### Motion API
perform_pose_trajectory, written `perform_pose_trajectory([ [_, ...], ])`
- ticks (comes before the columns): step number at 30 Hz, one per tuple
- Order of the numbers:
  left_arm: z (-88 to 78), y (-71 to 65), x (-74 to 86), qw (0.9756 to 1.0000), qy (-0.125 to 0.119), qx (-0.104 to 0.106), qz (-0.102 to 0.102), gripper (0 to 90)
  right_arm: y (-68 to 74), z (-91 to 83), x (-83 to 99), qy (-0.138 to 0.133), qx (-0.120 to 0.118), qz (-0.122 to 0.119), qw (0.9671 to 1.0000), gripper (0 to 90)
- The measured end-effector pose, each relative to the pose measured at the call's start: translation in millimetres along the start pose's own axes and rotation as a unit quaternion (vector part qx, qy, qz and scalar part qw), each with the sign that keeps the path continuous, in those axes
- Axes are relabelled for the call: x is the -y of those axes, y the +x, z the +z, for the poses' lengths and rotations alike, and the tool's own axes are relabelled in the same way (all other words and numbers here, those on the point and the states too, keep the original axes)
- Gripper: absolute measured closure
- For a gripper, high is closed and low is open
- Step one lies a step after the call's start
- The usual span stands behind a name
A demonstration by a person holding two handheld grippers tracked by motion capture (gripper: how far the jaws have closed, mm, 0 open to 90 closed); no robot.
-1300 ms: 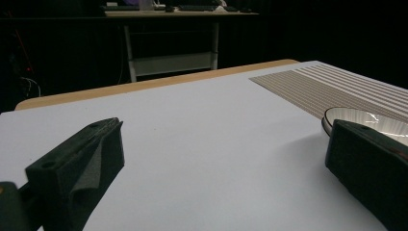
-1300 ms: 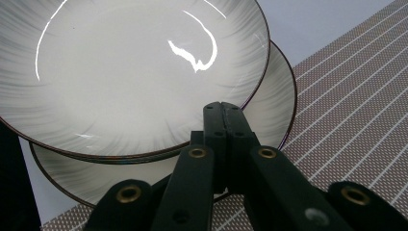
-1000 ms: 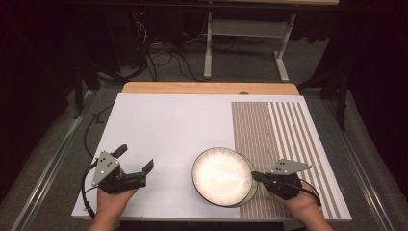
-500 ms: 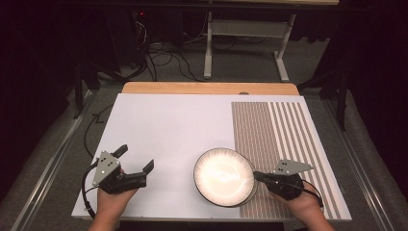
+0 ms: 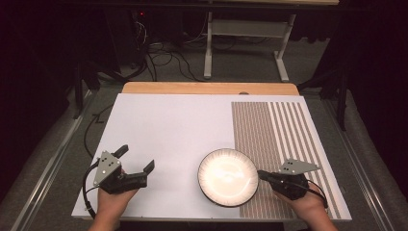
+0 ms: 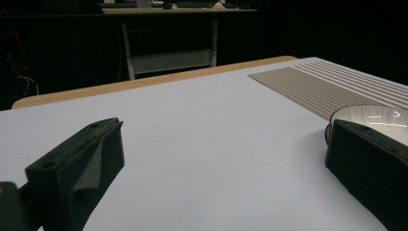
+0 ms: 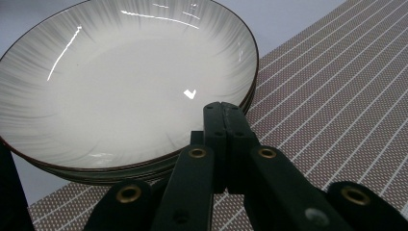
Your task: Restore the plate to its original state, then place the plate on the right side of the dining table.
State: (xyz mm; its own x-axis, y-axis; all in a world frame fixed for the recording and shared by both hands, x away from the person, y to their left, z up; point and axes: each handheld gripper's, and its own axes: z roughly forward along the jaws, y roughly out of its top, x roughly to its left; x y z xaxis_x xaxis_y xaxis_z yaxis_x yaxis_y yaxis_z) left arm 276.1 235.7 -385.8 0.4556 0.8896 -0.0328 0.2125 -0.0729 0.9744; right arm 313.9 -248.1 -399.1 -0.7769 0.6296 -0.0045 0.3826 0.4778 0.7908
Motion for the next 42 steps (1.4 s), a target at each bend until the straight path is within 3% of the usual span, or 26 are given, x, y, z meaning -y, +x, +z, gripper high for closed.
perform_pose_trajectory([
  [6,1.0,-0.3,0.6,1.0000,0.006,0.003,0.001,0.5,-3.9,-5.4,0.1,-0.021,0.017,0.009,0.9996,90.0],
  [10,2.1,-0.2,1.0,0.9999,0.010,0.004,0.000,0.5,-9.8,-15.3,0.4,-0.046,0.037,0.029,0.9978,85.3],
  [18,3.5,-0.5,1.4,0.9999,0.015,0.006,0.001,0.5,-18.4,-32.3,2.2,-0.085,0.067,0.045,0.9931,73.1],
  [23,3.5,-0.7,1.3,0.9999,0.015,0.006,0.001,0.1,-21.5,-45.7,2.0,-0.122,0.091,0.057,0.9867,44.2],
  [24,3.5,-0.7,1.3,0.9999,0.015,0.006,0.001,0.1,-21.5,-45.7,2.0,-0.122,0.091,0.057,0.9867,44.2],
  [25,3.4,-0.7,1.5,0.9999,0.015,0.006,0.002,0.1,-20.8,-47.9,1.1,-0.134,0.098,0.057,0.9846,33.2],
  [26,3.7,-0.6,1.5,0.9998,0.016,0.007,0.003,0.1,-20.3,-48.5,0.7,-0.140,0.100,0.055,0.9835,28.2],
  [27,3.7,-0.6,1.5,0.9998,0.016,0.007,0.003,0.1,-20.3,-48.5,0.7,-0.140,0.100,0.055,0.9835,28.2],
  [29,4.8,0.4,1.7,0.9998,0.016,0.009,-0.002,0.1,-20.7,-46.9,-0.5,-0.149,0.112,0.059,0.9807,9.6],
  [32,5.9,0.3,2.2,0.9997,0.020,0.012,0.000,0.0,-21.4,-45.6,-0.8,-0.154,0.121,0.065,0.9785,2.3],
  [42,3.6,-2.2,-0.4,0.9998,0.012,0.013,0.001,0.0,-23.7,-43.8,-0.5,-0.154,0.121,0.063,0.9787,2.9],
])
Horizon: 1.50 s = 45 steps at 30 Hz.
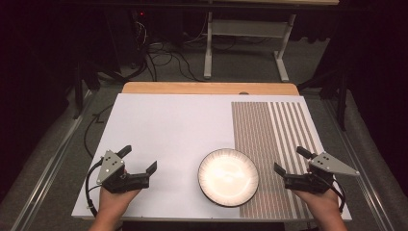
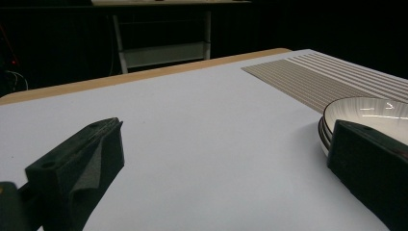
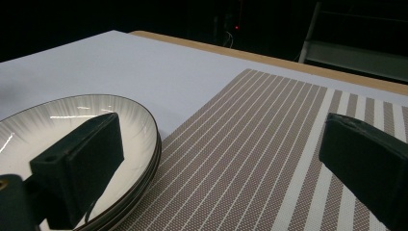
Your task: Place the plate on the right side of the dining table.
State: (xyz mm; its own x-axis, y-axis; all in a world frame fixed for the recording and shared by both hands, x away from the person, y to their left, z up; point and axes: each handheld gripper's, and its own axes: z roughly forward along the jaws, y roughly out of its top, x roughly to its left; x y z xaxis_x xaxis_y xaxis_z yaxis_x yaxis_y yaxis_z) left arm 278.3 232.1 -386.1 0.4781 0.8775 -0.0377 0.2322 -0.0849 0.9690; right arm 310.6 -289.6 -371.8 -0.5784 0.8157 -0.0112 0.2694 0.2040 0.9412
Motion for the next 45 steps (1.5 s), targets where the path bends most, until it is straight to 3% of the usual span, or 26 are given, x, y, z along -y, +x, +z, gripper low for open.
perform_pose_trajectory([
  [3,0.1,1.0,0.6,1.0000,0.003,0.002,0.000,0.0,2.2,0.5,-1.5,0.000,0.001,-0.005,1.0000,6.4],
  [7,1.1,-0.4,-0.1,1.0000,0.002,0.005,0.001,0.0,4.7,2.4,-1.0,0.014,0.000,-0.001,0.9999,22.5],
  [8,1.1,-0.4,-0.1,1.0000,0.002,0.005,0.001,0.0,4.7,2.4,-1.0,0.014,0.000,-0.001,0.9999,22.5],
  [9,1.7,-1.9,-0.6,1.0000,0.001,0.006,0.002,0.0,5.4,2.2,-1.2,0.019,-0.003,-0.001,0.9998,33.5],
  [10,1.7,-1.9,-0.6,1.0000,0.001,0.006,0.002,0.1,5.4,2.2,-1.2,0.019,-0.003,-0.001,0.9998,33.5],
  [11,1.7,-3.0,-1.1,1.0000,0.002,0.007,0.005,0.1,5.5,1.4,-1.9,0.023,-0.013,-0.001,0.9996,48.5],
  [12,1.7,-3.0,-1.1,1.0000,0.002,0.007,0.005,0.1,5.5,1.4,-1.9,0.023,-0.013,-0.001,0.9996,48.5],
  [16,1.7,-4.1,-1.7,1.0000,0.001,0.007,0.007,0.0,8.1,-1.6,-3.6,0.022,-0.027,-0.014,0.9993,71.3],
  [17,1.8,-4.1,-1.8,1.0000,0.001,0.006,0.007,0.0,8.5,-1.6,-3.5,0.022,-0.030,-0.014,0.9992,73.4],
  [18,2.1,-4.1,-2.0,1.0000,0.001,0.006,0.007,0.0,10.0,-1.2,-3.1,0.034,-0.045,-0.016,0.9983,80.3],
  [22,3.1,-5.2,-2.1,0.9999,0.002,0.007,0.010,0.0,11.8,1.4,-1.3,0.047,-0.057,-0.024,0.9970,90.0],
  [26,2.8,-5.4,-2.2,0.9999,0.001,0.008,0.010,0.0,15.4,7.0,0.8,0.071,-0.080,-0.032,0.9938,90.0],
  [27,2.3,-5.1,-2.3,0.9999,0.001,0.007,0.010,0.0,18.2,11.3,1.8,0.087,-0.100,-0.045,0.9902,90.0],
  [28,2.3,-5.1,-2.3,0.9999,0.001,0.007,0.010,0.1,18.2,11.3,1.8,0.087,-0.100,-0.045,0.9902,90.0],
  [31,1.9,-4.8,-2.4,0.9999,0.000,0.006,0.010,0.0,24.4,19.2,5.2,0.116,-0.116,-0.052,0.9850,90.0],
  [32,1.9,-4.8,-2.4,0.9999,0.000,0.006,0.010,0.0,24.4,19.2,5.2,0.116,-0.116,-0.052,0.9850,90.0],
  [33,1.9,-5.0,-2.5,0.9999,0.000,0.007,0.011,0.0,27.8,23.9,7.5,0.131,-0.120,-0.059,0.9823,90.0],
  [40,1.9,-4.8,-2.2,0.9999,0.001,0.006,0.010,0.0,35.5,32.0,9.9,0.154,-0.128,-0.073,0.9770,90.0],
  [45,1.3,-4.3,-2.0,0.9999,0.001,0.005,0.009,0.0,38.2,34.8,9.3,0.155,-0.127,-0.076,0.9768,90.0],
])
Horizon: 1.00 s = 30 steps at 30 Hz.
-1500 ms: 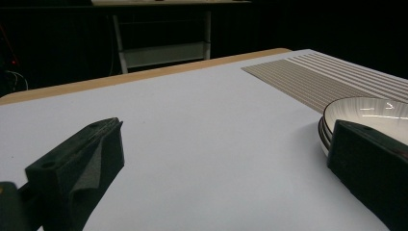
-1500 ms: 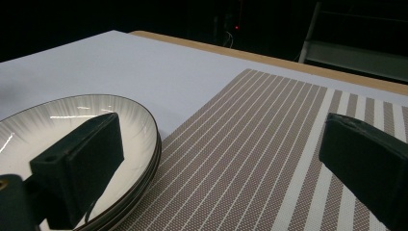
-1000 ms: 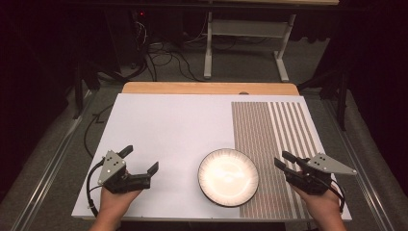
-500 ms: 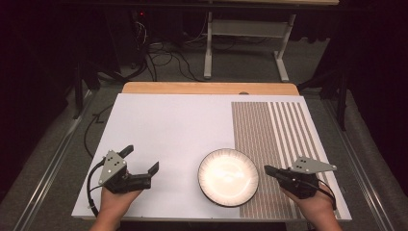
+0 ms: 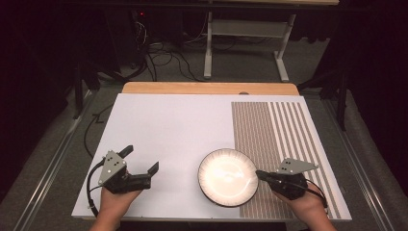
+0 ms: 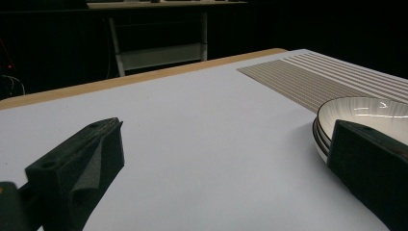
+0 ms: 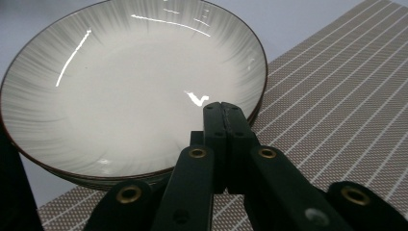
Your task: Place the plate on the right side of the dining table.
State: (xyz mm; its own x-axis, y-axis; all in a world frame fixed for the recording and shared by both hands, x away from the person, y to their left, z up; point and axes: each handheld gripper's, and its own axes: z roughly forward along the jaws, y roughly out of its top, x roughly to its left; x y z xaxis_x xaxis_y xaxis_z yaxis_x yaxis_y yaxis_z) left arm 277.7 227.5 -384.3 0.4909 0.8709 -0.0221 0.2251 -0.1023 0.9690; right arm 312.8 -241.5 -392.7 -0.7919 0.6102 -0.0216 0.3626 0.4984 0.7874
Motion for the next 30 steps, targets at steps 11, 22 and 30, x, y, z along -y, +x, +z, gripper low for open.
perform_pose_trajectory([
  [11,-0.2,1.6,0.6,1.0000,0.001,-0.001,-0.003,0.0,-6.0,-2.1,2.6,0.005,0.006,0.008,0.9999,90.0],
  [22,-0.7,2.0,0.7,1.0000,0.000,-0.002,-0.004,0.0,-5.0,0.0,2.3,0.007,0.003,0.006,1.0000,90.0],
  [30,-0.6,1.3,0.4,1.0000,0.000,-0.001,-0.003,0.0,-5.2,0.7,2.6,0.007,-0.001,0.004,1.0000,90.0],
])
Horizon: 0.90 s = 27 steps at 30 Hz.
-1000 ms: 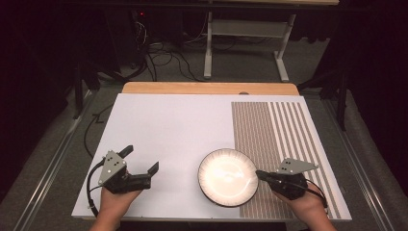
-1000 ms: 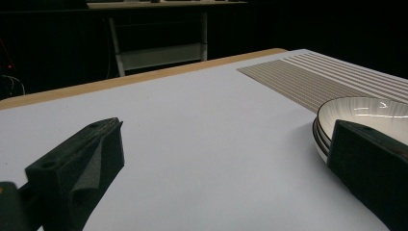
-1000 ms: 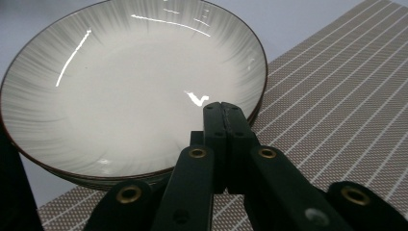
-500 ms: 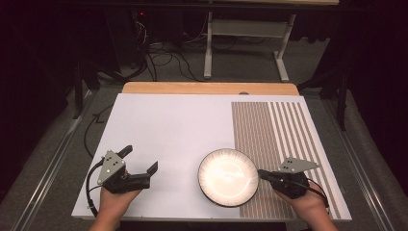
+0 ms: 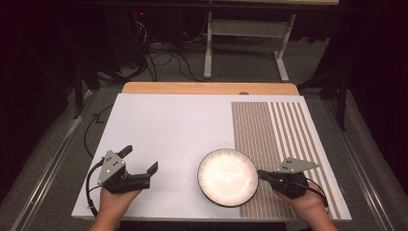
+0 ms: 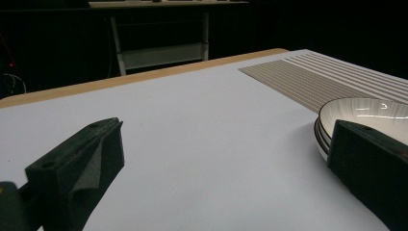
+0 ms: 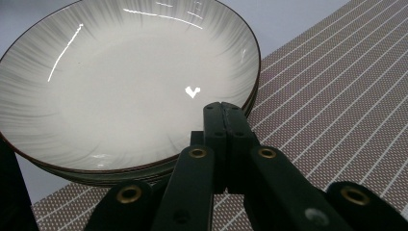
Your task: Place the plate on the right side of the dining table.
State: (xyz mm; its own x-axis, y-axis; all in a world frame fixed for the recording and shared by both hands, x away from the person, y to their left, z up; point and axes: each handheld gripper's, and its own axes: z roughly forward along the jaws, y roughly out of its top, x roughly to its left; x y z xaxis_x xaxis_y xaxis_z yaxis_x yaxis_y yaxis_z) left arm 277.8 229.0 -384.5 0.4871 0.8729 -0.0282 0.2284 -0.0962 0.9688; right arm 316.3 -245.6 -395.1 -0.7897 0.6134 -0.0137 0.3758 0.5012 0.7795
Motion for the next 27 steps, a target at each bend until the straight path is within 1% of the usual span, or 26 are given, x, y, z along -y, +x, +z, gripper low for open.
perform_pose_trajectory([
  [4,-0.1,0.0,-0.1,1.0000,0.000,0.000,0.000,0.0,1.0,0.4,-0.4,0.002,-0.001,0.002,1.0000,90.0],
  [8,-0.5,0.1,-0.2,1.0000,-0.001,0.000,0.000,0.0,1.9,2.4,-1.1,0.003,-0.003,-0.003,1.0000,90.0],
  [12,-0.6,0.1,-0.2,1.0000,-0.001,0.000,0.000,0.1,2.2,3.4,-1.6,0.004,-0.004,-0.003,1.0000,90.0],
  [16,-0.5,0.0,-0.3,1.0000,-0.001,0.001,0.001,0.0,2.2,5.1,-2.2,0.004,-0.006,0.000,1.0000,90.0],
  [20,-0.8,-0.1,-0.5,1.0000,-0.001,0.001,0.001,0.1,2.8,7.5,-2.9,0.005,-0.010,0.002,0.9999,90.0],
  [27,-1.0,-0.2,-0.3,1.0000,-0.001,0.000,0.001,0.0,6.5,16.1,-5.8,0.009,-0.021,-0.004,0.9997,90.0],
])
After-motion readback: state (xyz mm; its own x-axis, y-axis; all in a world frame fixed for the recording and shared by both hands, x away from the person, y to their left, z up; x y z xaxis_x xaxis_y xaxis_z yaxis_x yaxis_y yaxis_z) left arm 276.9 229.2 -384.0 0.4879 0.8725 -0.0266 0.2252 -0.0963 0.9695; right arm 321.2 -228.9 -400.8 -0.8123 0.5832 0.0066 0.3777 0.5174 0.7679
